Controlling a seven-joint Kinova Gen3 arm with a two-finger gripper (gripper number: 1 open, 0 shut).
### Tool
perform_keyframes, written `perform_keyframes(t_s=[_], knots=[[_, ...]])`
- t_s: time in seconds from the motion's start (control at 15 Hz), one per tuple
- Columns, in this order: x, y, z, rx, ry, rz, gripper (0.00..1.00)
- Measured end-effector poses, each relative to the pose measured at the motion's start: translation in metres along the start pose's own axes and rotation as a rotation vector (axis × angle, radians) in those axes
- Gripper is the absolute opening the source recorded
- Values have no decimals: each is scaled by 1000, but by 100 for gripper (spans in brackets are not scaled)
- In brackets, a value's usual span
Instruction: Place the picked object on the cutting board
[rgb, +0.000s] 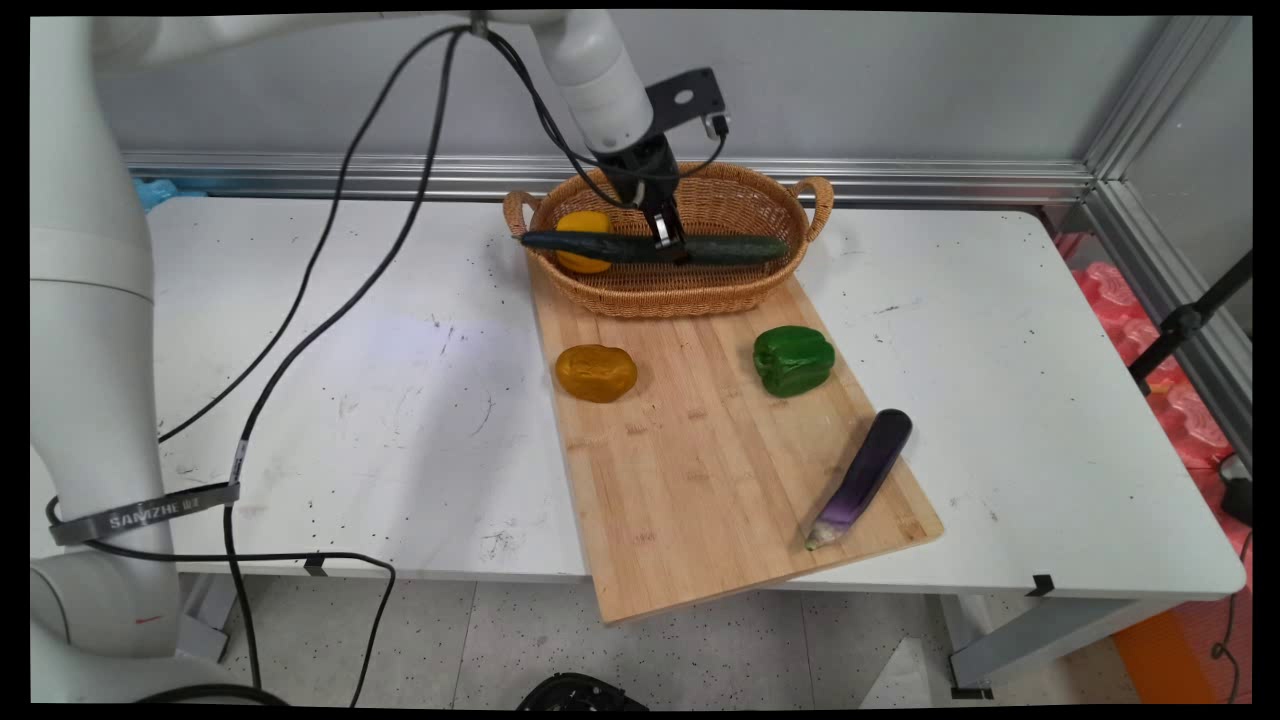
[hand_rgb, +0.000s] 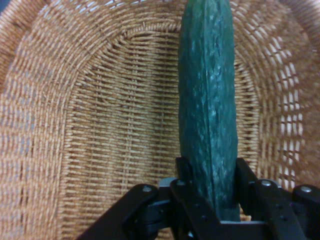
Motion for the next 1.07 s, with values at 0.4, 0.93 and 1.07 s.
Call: perform_keyframes(t_s=[0.4,0.93,1.07], knots=[[4,17,-63,12,29,29,0],[-4,66,-140,-49,64,111,0],[-11,80,-149,-76,65,149,0]])
